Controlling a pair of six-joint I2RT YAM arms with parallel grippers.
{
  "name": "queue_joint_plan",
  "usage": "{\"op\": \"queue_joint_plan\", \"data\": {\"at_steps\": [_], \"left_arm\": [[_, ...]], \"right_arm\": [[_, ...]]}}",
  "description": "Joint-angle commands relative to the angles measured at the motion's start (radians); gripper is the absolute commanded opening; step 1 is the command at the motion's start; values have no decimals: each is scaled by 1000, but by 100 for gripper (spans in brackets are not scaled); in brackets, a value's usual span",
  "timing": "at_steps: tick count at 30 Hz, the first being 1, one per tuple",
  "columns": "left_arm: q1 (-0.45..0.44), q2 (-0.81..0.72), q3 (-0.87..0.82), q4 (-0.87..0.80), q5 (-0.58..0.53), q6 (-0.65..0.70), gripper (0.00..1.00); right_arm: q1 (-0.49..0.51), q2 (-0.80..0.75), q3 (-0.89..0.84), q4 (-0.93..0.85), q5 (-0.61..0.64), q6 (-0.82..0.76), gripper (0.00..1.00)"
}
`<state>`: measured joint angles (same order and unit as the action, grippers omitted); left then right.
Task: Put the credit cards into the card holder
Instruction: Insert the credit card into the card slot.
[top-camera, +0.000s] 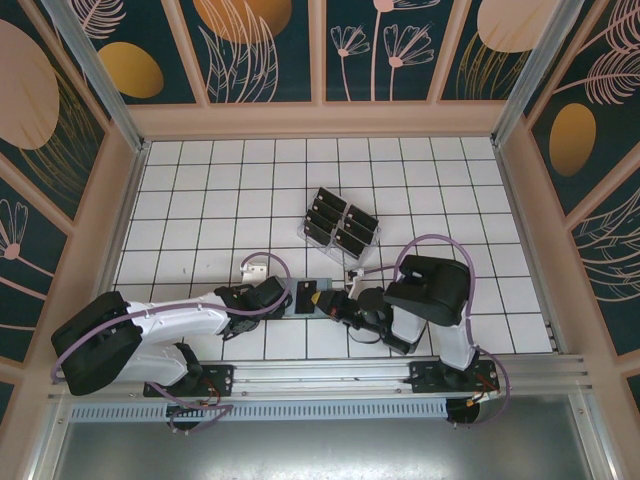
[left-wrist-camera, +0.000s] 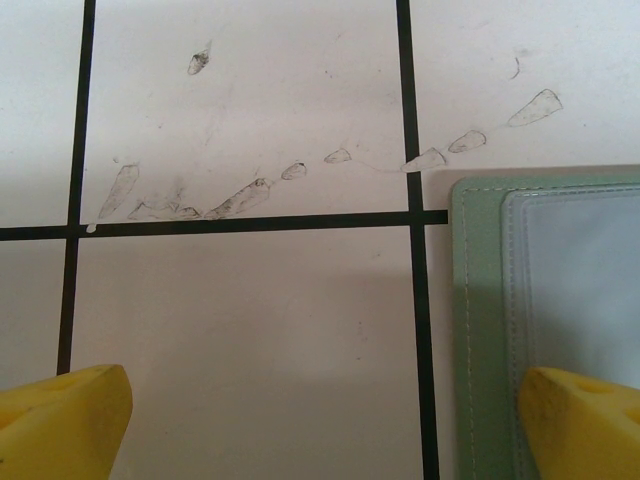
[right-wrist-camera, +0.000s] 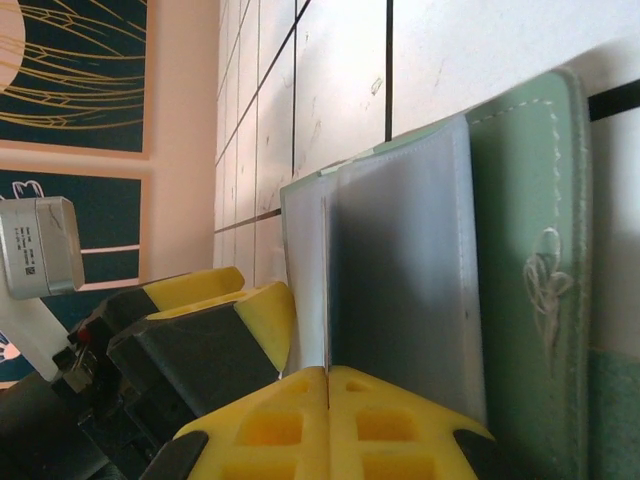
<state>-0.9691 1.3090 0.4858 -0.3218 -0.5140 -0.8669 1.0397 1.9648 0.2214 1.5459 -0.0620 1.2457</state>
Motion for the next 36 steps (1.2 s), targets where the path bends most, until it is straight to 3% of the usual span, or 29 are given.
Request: {"op": "queue_joint_plan", "data": {"at_steps": [1, 36], "left_arm": [[-6, 4, -24, -40, -15, -7, 99], [-5, 0, -25, -39, -14, -3, 99]], "right_arm": [[1, 36, -6, 47, 7, 20, 0], [5, 17, 4, -111, 4, 103, 0]]}}
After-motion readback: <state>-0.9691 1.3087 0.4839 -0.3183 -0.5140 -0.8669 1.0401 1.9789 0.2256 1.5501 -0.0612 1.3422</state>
